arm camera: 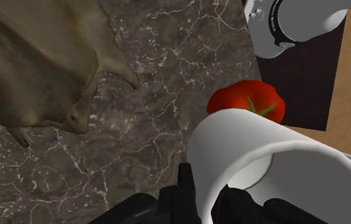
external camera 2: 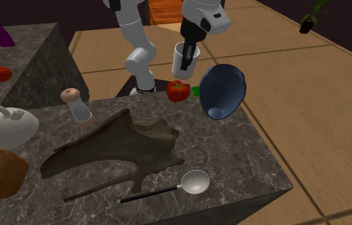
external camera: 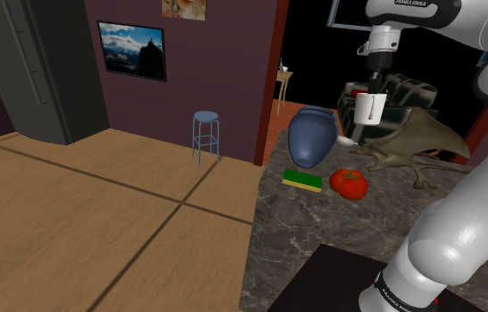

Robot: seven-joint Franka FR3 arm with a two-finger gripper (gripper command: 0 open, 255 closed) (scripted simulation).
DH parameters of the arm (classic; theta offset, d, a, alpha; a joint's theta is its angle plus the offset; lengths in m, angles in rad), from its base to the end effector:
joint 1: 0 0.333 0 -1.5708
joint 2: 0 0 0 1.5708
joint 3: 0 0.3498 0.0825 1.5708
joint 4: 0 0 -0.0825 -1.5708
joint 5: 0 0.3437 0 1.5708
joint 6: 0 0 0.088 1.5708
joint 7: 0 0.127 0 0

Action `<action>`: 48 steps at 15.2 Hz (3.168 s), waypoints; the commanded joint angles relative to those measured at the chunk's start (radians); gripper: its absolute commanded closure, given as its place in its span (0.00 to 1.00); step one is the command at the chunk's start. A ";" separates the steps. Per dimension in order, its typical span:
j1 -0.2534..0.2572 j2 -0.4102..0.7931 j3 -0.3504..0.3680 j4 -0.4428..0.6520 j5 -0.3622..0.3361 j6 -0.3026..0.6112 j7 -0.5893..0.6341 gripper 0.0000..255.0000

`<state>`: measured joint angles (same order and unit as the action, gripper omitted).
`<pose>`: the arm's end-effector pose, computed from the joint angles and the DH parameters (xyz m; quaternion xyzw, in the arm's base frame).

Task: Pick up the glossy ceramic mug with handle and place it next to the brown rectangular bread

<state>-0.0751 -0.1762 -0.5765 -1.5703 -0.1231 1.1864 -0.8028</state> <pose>0.2994 -0.2896 0.6774 -0.9906 -0.0680 0.0963 0.0692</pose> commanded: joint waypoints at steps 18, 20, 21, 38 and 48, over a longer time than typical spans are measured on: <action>-0.135 -0.141 -0.232 -0.052 -0.224 0.007 -0.397 1.00; -0.144 -0.133 -0.274 -0.037 -0.239 0.014 -0.454 1.00; -0.148 -0.126 -0.297 -0.027 -0.245 0.018 -0.484 1.00; -0.662 0.543 -0.687 0.353 0.240 0.113 -1.292 1.00; -1.051 0.749 -0.566 0.589 0.414 0.087 -1.439 1.00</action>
<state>-1.1492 0.5807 -1.1362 -0.9438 0.2996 1.2479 -2.2437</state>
